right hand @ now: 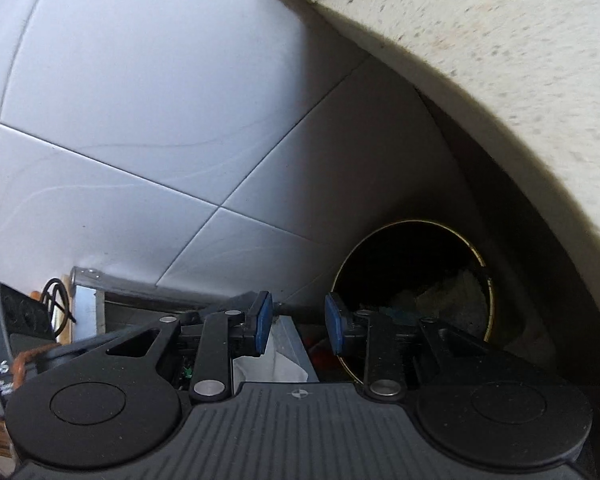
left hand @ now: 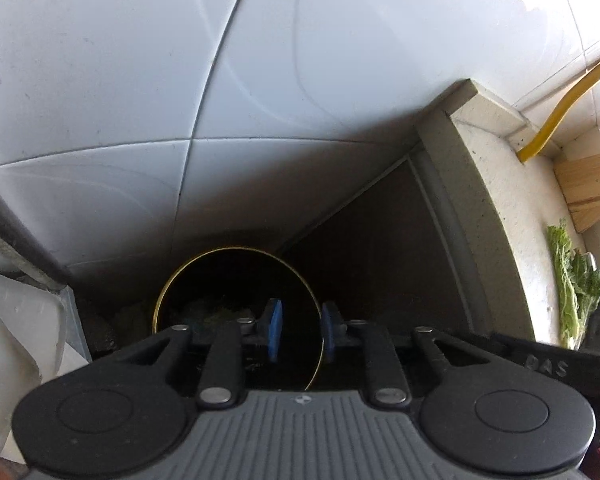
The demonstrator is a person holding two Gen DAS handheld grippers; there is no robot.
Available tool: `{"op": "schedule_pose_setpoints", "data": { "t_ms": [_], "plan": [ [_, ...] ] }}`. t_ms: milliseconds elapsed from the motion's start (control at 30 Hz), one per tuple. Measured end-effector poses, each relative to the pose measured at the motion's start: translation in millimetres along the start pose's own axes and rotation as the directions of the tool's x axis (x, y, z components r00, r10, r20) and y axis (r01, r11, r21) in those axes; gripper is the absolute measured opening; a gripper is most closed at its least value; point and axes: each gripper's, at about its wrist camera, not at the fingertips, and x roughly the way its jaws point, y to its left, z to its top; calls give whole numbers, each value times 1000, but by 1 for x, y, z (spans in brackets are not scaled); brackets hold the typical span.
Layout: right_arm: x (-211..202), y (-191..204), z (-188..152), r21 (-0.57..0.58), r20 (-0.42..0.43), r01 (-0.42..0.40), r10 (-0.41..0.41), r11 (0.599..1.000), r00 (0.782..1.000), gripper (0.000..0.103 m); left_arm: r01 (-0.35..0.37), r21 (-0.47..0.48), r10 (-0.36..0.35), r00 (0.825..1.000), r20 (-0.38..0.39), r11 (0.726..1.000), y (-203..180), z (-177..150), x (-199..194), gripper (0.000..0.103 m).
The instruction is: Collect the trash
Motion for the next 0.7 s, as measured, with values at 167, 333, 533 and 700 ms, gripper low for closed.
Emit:
{"op": "schedule_pose_setpoints", "data": {
  "t_ms": [167,333,533,700],
  "plan": [
    [-32,-2,-9,16,44,12,-13,1000,999,43,4,52,-4,1000,5,999,-8,-2,-2,26],
    [-69,-10,-27,30,90,53,-56,998,994,54,-1,79,1,1000,-7,997,-13,-4,-1,32],
    [-117,-21,-48,62,167,96,-105,993,980,63,-15,131,19,999,-29,991,-20,-8,3,34],
    [-161,-29,-62,68,259,142,-155,988,953,70,-38,196,40,999,-9,980,-29,-11,2,34]
  ]
}}
